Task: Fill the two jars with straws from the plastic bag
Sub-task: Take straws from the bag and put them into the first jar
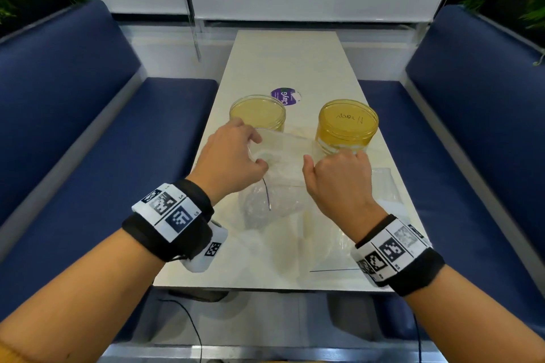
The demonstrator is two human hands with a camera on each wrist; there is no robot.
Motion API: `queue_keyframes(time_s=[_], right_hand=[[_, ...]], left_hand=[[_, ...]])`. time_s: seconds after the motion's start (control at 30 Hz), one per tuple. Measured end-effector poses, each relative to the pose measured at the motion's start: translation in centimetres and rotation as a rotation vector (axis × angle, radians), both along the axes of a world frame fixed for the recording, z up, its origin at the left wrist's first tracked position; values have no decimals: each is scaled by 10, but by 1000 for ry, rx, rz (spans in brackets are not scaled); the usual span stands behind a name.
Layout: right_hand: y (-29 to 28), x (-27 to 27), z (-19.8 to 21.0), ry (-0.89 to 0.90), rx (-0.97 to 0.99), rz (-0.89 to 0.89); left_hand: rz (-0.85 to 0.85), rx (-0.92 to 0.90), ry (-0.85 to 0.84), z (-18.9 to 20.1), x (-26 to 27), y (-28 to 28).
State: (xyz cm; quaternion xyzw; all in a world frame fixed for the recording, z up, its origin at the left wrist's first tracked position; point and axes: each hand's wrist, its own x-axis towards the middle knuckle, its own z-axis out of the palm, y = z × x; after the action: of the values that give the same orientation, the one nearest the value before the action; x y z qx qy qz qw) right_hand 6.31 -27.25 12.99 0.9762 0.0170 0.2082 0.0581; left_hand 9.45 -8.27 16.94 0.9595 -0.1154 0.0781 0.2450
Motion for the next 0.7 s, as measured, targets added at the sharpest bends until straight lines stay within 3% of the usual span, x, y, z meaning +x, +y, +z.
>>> queue_keyframes(time_s=[0.13, 0.27, 0.37, 0.5, 0.7], right_hand=[[5, 4, 16, 111, 73, -109], [-13, 9, 20, 308, 126, -198], [-34, 10, 16, 297, 148, -206], [-54, 6, 9, 289, 203, -94], [-74, -1, 2, 246, 168, 72]], left_hand=[[-90, -91, 128, -3, -5, -19], [-42, 99, 52, 0, -10, -23], [-93, 261, -27, 3, -9, -16], [-156, 441, -130, 6, -3, -3], [-189, 447, -87, 12, 12, 17]])
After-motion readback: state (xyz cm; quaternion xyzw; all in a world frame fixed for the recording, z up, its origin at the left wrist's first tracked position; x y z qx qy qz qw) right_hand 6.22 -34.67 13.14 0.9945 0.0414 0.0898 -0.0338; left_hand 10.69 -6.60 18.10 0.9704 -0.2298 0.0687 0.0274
